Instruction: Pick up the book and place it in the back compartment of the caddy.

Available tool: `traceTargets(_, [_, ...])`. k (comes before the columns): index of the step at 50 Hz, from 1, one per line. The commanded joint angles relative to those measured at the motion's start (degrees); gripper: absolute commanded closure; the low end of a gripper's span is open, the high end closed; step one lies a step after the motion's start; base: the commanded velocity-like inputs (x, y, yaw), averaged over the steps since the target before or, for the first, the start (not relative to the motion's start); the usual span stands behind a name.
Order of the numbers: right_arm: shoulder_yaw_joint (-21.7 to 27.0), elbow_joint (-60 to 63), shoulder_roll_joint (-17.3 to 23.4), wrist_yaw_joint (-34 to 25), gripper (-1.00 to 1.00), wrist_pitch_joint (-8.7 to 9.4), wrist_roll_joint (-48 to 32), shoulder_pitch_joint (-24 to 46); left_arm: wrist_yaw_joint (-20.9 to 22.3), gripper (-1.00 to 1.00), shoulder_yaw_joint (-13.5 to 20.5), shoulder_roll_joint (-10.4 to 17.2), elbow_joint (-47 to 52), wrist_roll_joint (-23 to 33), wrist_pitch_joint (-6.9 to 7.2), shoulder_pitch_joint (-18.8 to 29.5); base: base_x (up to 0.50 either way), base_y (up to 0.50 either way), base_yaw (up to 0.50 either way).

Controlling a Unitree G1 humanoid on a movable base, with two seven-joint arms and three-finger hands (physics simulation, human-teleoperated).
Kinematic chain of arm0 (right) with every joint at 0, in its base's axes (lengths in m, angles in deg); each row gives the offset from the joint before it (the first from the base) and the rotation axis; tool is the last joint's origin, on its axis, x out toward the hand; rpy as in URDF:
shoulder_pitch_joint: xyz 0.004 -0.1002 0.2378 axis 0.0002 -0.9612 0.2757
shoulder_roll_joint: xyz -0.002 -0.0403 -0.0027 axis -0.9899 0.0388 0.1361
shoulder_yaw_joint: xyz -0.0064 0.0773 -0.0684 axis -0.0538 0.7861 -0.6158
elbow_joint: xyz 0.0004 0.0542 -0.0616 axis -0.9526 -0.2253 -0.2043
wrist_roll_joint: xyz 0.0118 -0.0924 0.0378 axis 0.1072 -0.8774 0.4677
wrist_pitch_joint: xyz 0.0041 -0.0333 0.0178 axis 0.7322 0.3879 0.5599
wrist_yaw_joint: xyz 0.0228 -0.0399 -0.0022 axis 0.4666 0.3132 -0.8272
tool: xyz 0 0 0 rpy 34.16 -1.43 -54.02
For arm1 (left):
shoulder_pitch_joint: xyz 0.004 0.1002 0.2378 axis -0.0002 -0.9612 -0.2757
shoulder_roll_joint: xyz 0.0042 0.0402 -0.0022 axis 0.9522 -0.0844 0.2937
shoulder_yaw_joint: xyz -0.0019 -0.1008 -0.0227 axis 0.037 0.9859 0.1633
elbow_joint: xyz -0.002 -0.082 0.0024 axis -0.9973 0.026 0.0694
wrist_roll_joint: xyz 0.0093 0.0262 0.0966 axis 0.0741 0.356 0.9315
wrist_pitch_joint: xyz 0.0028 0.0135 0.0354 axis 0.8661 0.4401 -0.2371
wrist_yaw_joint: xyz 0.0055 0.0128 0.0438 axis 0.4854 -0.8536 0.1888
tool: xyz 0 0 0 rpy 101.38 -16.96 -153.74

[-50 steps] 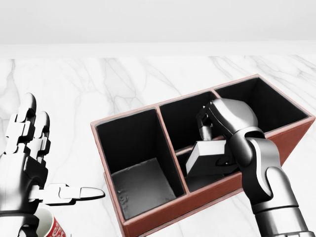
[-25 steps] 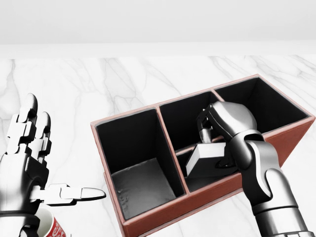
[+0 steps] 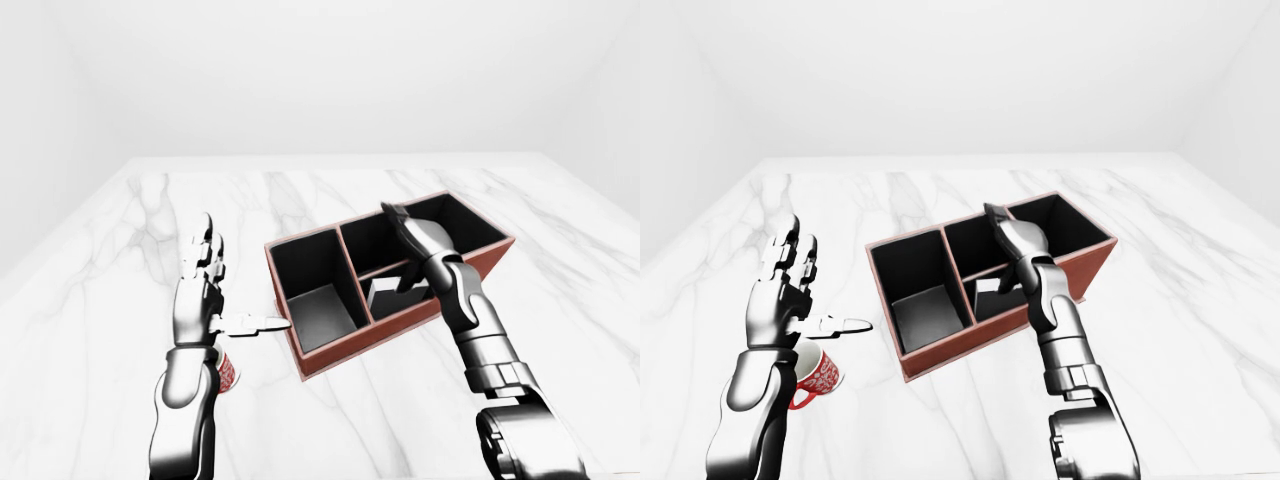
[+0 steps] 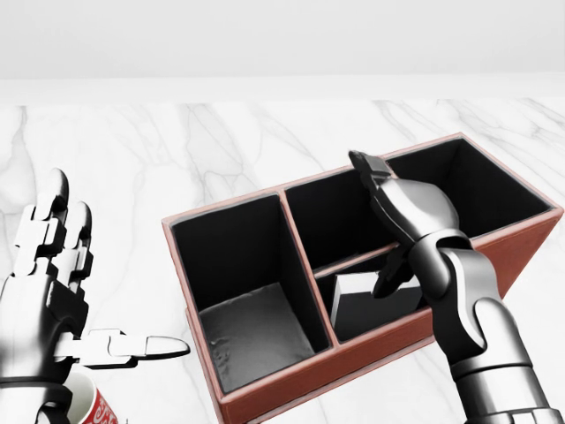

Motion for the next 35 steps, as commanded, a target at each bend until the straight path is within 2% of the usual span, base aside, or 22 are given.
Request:
traceTargets(1, [0.2, -0.2, 0.0, 3.1, -1.00, -0.19, -1.3, 0.2, 0.0, -1.00, 0.0, 0.0, -0.5, 0.0, 0.00, 0.1, 0.00, 0.00, 0.01])
traceTargets(12, [1.0, 6.3, -0.4, 0.4, -1.00, 1.93, 0.0, -1.8, 0.0, -1.00, 0.1, 0.1, -0.3, 0.0, 0.00, 0.1, 0.00, 0.00, 0.00])
traceTargets(16, [2.2, 15.0, -1.9, -3.9, -1.00, 6.04, 3.7, -4.5, 0.1, -1.00, 0.2, 0.1, -0.4, -0.1, 0.00, 0.1, 0.00, 0.00, 0.00])
traceTargets(18, [2.3, 17.5, -1.9, -4.5, -1.00, 7.20, 4.4, -5.2, 0.1, -1.00, 0.1, 0.1, 0.2, -0.1, 0.00, 0.0, 0.00, 0.00, 0.00])
traceTargets(35, [4.5, 30.2, -1.8, -6.0, -1.00, 7.43, 10.2, -11.2, 0.0, -1.00, -0.1, 0.0, -0.1, 0.1, 0.00, -0.1, 0.00, 0.00, 0.00])
